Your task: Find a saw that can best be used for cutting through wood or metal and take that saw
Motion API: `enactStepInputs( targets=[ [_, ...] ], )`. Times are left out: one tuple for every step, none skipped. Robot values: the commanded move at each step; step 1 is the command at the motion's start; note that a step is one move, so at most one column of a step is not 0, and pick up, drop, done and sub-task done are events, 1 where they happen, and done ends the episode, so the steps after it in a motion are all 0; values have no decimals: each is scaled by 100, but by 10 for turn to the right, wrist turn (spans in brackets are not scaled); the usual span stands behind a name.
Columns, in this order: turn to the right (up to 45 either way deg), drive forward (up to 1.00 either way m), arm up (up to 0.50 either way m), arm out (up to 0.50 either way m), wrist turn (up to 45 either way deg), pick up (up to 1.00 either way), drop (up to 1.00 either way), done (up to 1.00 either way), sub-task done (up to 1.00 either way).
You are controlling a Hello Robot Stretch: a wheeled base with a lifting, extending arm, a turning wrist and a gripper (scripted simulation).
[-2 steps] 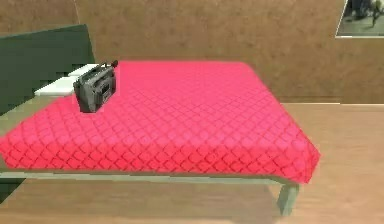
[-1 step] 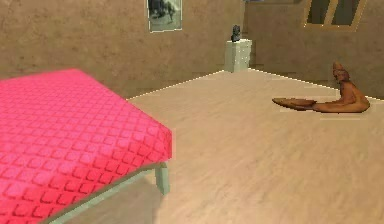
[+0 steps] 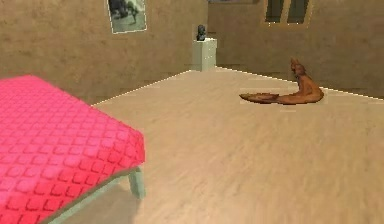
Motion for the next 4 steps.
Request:
enactStepInputs(
  targets=[
    [0, 15, 0, 0, 0, 0, 0, 0, 0],
    [450, 0, 0, 0, 0, 0, 0, 0, 0],
    [90, 0, 0, 0, 0, 0, 0, 0, 0],
    [0, 100, 0, 0, 0, 0, 0, 0, 0]
  ],
)
